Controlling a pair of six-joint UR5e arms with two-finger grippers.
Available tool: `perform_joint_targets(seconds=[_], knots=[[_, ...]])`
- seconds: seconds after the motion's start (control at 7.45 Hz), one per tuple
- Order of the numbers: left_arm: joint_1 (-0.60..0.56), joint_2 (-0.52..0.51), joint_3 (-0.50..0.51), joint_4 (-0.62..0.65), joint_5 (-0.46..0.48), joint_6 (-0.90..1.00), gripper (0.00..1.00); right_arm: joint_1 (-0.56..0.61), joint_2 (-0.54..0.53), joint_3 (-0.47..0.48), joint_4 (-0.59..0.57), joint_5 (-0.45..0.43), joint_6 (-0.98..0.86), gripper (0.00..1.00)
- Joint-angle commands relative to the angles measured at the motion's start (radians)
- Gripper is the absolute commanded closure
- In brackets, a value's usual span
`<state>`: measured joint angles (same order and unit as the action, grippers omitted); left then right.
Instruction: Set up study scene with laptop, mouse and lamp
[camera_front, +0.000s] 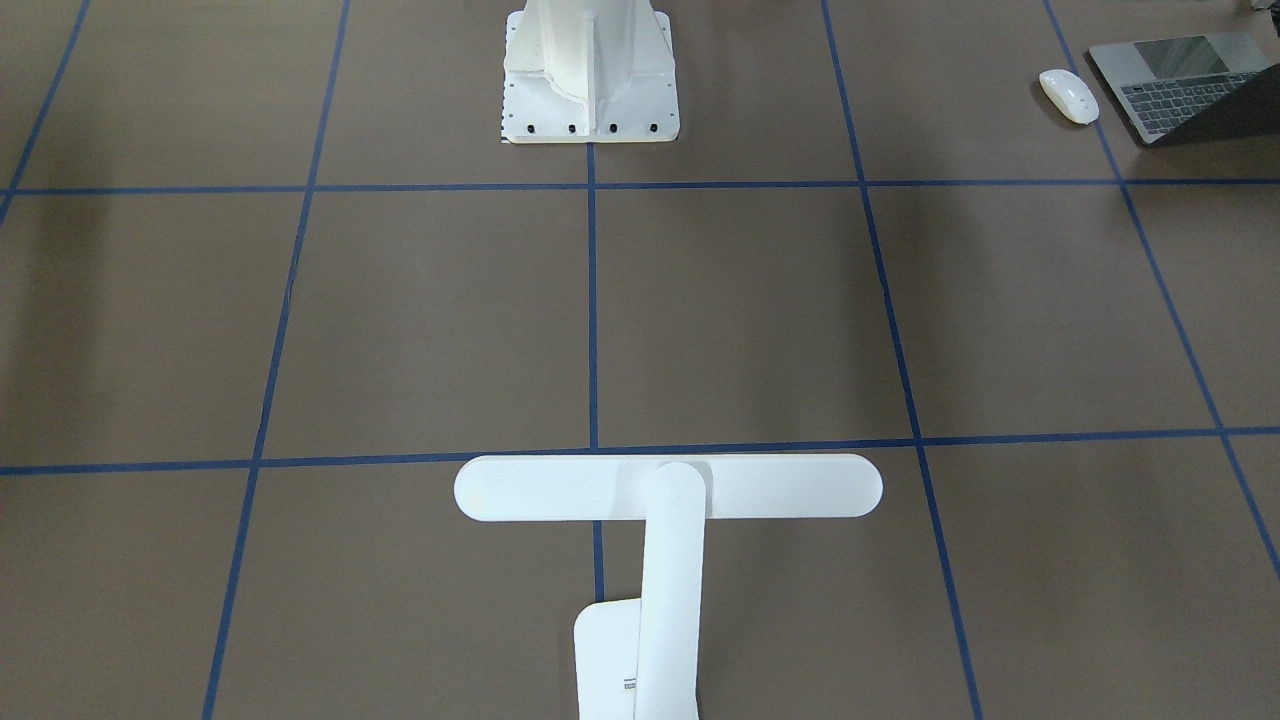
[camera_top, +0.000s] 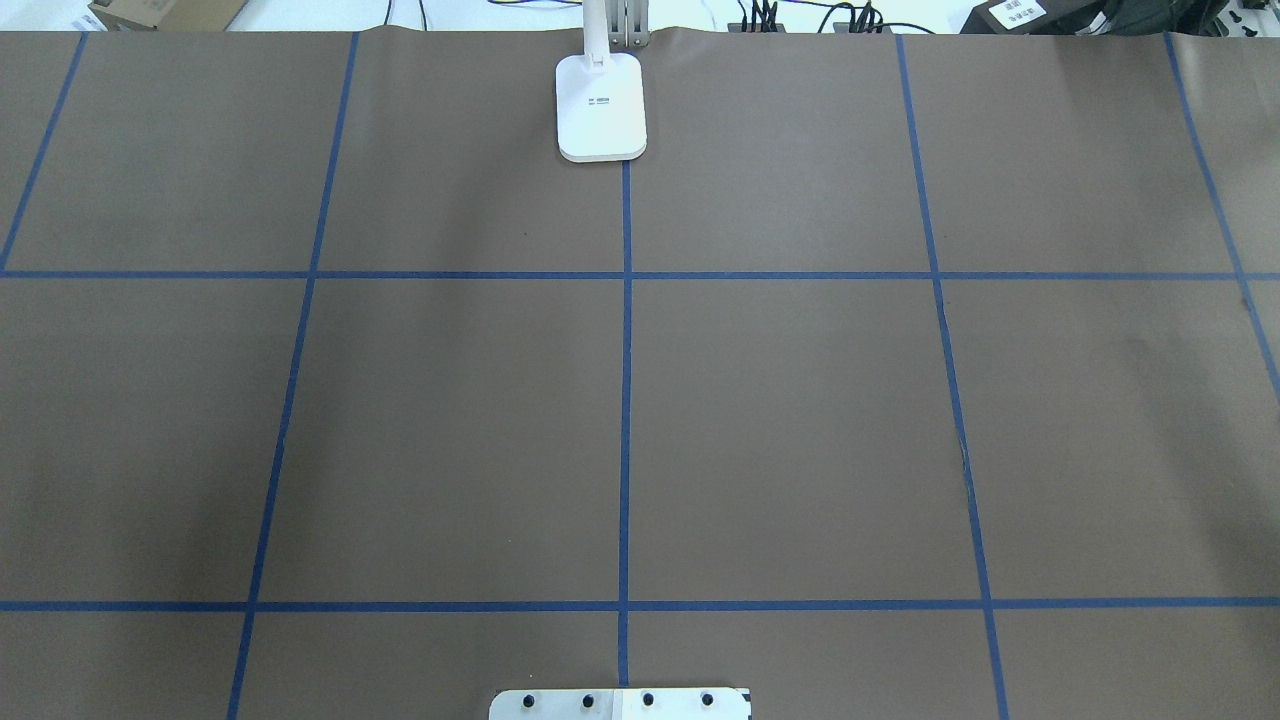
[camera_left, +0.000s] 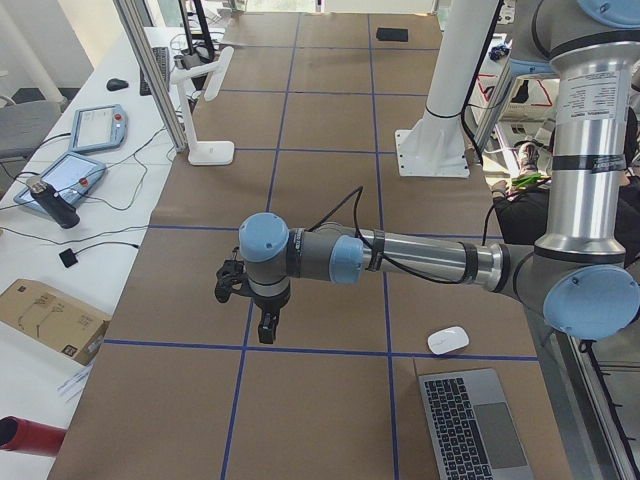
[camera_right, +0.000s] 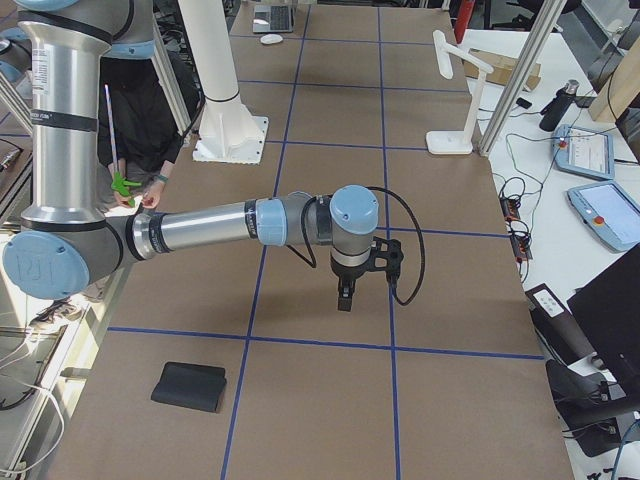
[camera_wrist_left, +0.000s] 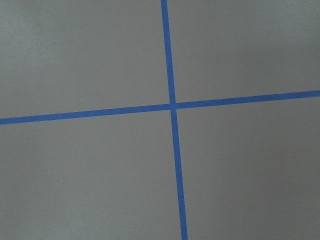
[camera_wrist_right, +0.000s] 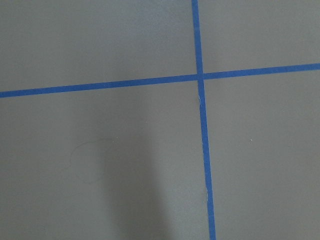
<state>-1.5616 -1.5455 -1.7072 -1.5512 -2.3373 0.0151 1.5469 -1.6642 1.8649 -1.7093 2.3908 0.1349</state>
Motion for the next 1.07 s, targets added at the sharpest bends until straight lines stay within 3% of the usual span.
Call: perform_joint_targets(seconds=[0.0,0.4,0.94], knots=[[0.0,-0.001,0.004,0.002,0.0,-0.001,0.0,-0.001,-0.008,0.0,0.0,0.01,0.003,0.0],[-0.033,-0.002,0.014,0.069,0.001,-0.009,0.0,-0.001,-0.018,0.002,-0.012,0.011,0.002,0.0],[-0.263,0.042,0.011,0.267,0.098,-0.017,0.0,-0.001,-0.025,0.016,-0.01,0.04,0.003,0.0]])
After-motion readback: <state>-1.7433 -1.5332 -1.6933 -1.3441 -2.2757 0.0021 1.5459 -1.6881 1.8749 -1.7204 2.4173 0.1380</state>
